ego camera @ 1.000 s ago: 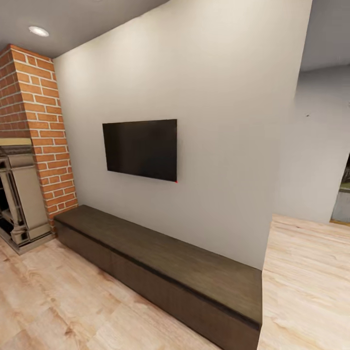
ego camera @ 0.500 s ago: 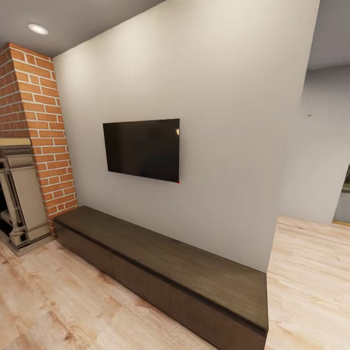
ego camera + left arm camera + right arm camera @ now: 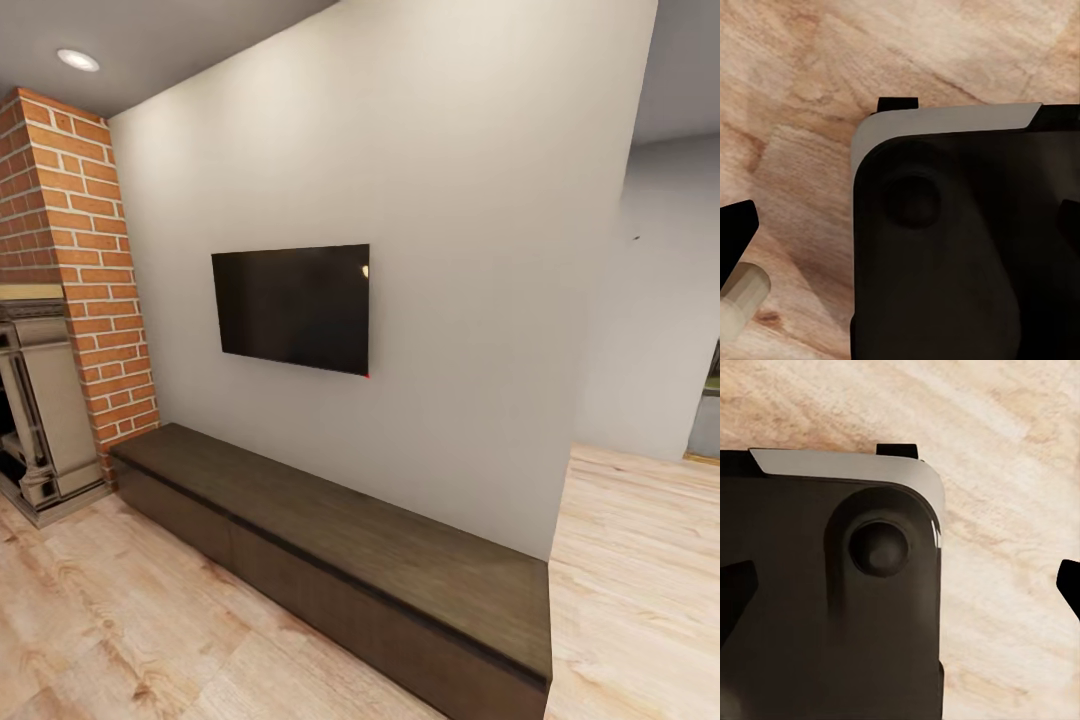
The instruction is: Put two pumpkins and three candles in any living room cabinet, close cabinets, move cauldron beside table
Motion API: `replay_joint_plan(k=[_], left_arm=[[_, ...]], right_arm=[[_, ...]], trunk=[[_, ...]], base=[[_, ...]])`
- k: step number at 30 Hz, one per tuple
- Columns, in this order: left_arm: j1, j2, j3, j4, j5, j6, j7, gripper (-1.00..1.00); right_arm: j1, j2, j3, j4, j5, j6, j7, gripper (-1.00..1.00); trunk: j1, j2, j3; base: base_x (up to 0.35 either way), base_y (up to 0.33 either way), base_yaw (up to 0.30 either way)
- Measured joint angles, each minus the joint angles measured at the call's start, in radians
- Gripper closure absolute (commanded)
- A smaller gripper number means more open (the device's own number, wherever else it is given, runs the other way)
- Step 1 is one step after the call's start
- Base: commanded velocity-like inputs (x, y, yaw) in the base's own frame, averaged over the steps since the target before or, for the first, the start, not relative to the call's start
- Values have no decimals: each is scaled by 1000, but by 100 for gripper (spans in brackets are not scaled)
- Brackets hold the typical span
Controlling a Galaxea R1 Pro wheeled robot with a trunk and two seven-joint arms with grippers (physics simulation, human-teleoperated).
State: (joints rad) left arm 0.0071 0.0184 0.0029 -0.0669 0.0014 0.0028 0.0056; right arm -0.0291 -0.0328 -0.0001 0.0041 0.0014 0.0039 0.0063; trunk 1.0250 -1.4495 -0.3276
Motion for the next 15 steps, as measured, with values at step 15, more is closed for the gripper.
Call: replay_joint_plan(k=[15], left_arm=[[0,0,0,0,0,0,0,-100]], right_arm=[[0,1,-1,3,0,1,-4,-100]], trunk=[[0,0,0]], base=[[0,0,0]])
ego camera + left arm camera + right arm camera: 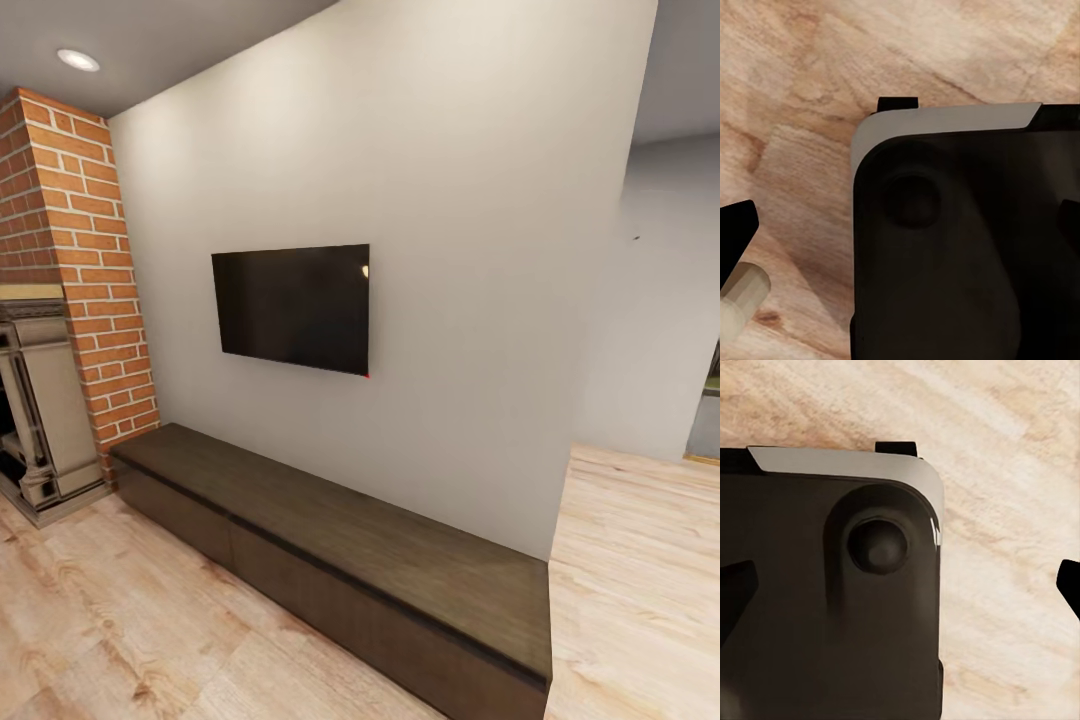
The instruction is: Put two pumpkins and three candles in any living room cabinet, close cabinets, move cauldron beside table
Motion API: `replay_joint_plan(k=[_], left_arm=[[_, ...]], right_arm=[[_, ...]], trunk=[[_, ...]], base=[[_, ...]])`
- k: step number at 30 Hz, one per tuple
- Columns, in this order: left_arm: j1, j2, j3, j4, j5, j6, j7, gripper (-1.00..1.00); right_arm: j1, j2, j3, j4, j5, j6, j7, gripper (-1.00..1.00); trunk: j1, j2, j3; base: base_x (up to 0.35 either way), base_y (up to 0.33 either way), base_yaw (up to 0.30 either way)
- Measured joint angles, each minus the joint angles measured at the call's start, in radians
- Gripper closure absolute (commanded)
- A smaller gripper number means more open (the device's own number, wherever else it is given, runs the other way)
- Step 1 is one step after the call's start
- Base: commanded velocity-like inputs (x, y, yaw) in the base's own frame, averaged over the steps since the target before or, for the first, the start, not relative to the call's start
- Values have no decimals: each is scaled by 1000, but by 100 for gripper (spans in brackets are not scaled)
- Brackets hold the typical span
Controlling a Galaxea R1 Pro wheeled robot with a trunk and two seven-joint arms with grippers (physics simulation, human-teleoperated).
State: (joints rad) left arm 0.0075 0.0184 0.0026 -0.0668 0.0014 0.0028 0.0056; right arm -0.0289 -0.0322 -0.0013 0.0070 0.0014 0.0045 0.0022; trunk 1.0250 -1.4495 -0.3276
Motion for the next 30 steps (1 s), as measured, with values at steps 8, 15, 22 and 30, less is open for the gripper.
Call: replay_joint_plan(k=[8,15,22,30], left_arm=[[0,0,-1,0,0,0,0,-100],[0,0,-1,0,0,0,0,-100],[0,0,-1,0,0,0,0,-100],[0,0,0,0,0,0,0,-100]], right_arm=[[0,0,-3,-3,-3,-1,-1,-100],[0,-1,-3,-2,-3,-2,-1,-100],[0,-2,-2,0,-3,-2,-1,-100],[0,-2,-2,0,-2,-2,-1,-100]], trunk=[[0,0,0],[0,0,0],[0,0,0],[0,0,0]], base=[[0,0,-57],[0,0,-241],[0,0,-108],[0,0,-9]])
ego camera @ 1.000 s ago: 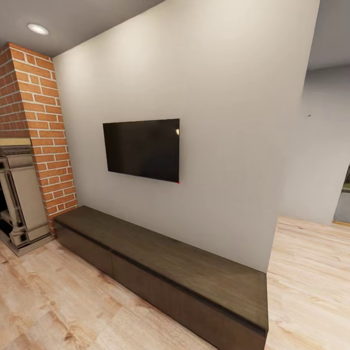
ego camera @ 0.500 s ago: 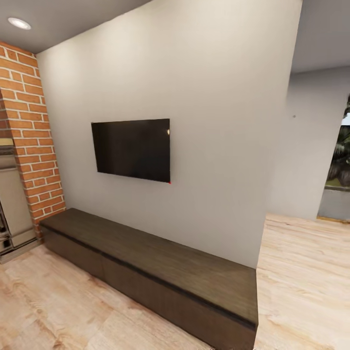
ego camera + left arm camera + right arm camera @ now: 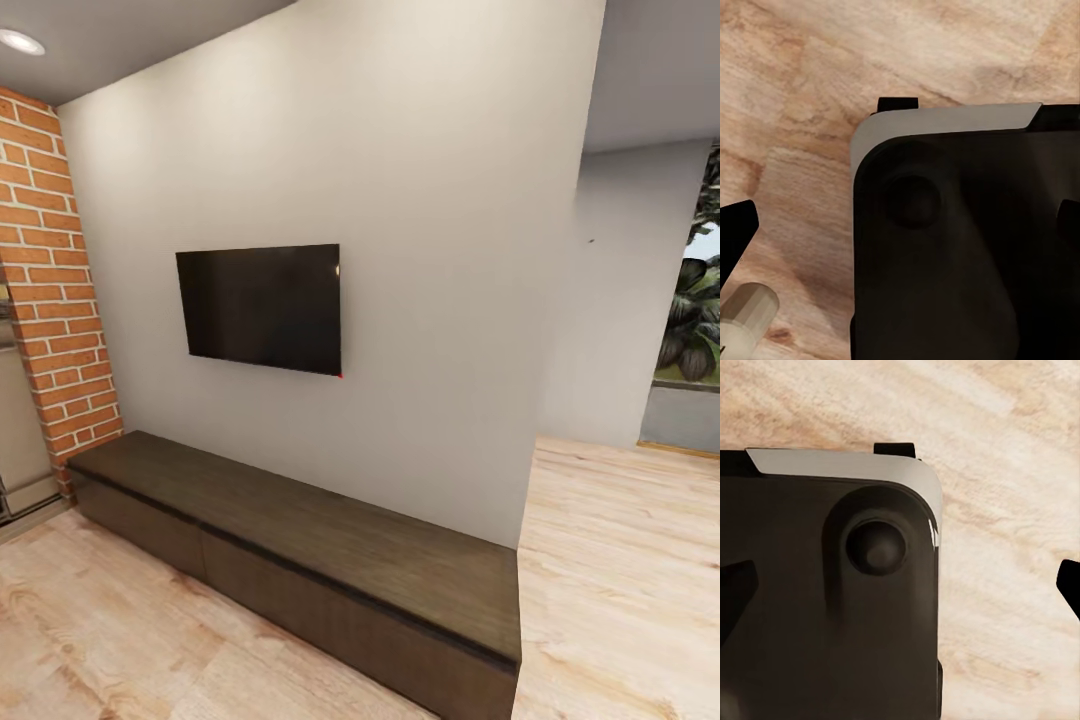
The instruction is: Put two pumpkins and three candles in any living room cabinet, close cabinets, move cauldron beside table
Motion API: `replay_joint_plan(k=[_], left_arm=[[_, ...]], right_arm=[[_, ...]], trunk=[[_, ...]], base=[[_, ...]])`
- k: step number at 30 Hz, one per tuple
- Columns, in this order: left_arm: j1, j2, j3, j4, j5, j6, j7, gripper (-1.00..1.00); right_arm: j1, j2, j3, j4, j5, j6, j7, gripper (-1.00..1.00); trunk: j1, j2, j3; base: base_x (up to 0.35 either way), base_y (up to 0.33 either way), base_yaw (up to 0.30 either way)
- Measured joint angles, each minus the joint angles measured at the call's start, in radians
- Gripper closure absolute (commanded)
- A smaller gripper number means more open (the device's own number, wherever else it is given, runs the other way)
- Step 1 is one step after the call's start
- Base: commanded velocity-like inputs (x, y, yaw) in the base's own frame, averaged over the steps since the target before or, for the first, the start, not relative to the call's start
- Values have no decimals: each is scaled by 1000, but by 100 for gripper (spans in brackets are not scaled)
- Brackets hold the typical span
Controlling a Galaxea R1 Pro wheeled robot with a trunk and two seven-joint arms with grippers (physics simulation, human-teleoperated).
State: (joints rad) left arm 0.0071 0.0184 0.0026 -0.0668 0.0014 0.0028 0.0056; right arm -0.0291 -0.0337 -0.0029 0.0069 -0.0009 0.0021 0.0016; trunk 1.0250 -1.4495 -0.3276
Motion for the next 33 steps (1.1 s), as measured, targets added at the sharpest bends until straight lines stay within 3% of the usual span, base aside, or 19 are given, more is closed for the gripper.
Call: replay_joint_plan(k=[10,33], left_arm=[[0,0,0,0,0,0,0,-100],[0,0,0,0,0,0,-1,-100]], right_arm=[[0,0,-1,0,-1,2,0,-100],[1,-2,-1,0,-1,2,0,-100]], trunk=[[0,0,-1],[0,0,-1]], base=[[0,0,-30],[0,0,-258]])
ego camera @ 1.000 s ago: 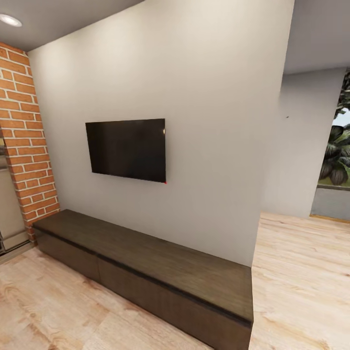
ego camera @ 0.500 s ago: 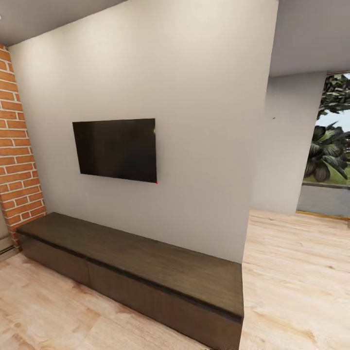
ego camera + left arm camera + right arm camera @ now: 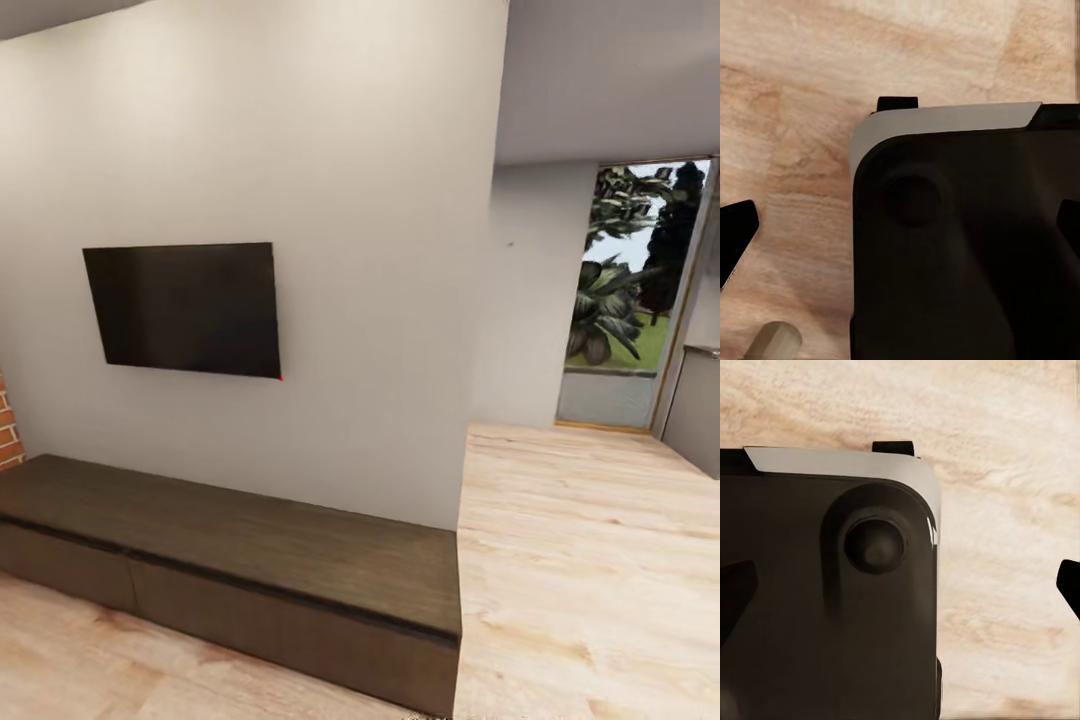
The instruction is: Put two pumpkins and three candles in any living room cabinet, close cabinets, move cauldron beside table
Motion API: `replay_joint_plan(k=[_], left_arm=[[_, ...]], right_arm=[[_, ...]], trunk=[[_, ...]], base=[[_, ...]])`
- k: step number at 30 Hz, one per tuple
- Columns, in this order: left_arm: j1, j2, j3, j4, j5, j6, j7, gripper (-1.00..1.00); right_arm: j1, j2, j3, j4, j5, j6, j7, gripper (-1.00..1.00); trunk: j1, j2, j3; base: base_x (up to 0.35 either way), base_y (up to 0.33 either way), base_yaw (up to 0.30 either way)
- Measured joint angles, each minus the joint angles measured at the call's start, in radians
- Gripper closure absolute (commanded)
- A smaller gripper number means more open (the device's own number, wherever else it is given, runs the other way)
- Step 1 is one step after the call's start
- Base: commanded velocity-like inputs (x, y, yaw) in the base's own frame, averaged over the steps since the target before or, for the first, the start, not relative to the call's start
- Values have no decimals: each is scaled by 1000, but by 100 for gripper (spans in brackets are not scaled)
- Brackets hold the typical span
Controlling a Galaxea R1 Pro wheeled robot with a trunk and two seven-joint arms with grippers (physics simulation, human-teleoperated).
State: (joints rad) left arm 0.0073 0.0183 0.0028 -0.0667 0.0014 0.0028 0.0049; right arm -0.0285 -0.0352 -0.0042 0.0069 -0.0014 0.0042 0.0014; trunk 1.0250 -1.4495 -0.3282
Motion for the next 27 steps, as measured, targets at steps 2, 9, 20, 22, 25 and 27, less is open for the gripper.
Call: replay_joint_plan(k=[2,9,20,22,25,27], left_arm=[[0,0,0,0,0,0,0,-100],[0,0,0,0,0,0,-1,-100],[0,0,0,0,0,0,-2,-100],[0,0,0,0,0,0,-3,-100],[0,0,-1,0,0,0,-4,-100],[0,0,-1,0,0,0,-7,-100]], right_arm=[[0,0,0,0,0,0,0,-100],[0,0,0,0,0,0,0,-100],[0,0,0,0,0,0,0,-100],[0,0,0,0,0,0,0,-100],[0,0,0,0,0,0,0,-100],[0,0,0,0,0,0,0,-100]], trunk=[[0,0,0],[0,0,0],[0,0,0],[0,0,0],[0,0,0],[0,0,0]], base=[[0,0,-273],[0,0,-273],[0,0,-257],[0,3,-61],[66,133,-9],[158,270,-1]])
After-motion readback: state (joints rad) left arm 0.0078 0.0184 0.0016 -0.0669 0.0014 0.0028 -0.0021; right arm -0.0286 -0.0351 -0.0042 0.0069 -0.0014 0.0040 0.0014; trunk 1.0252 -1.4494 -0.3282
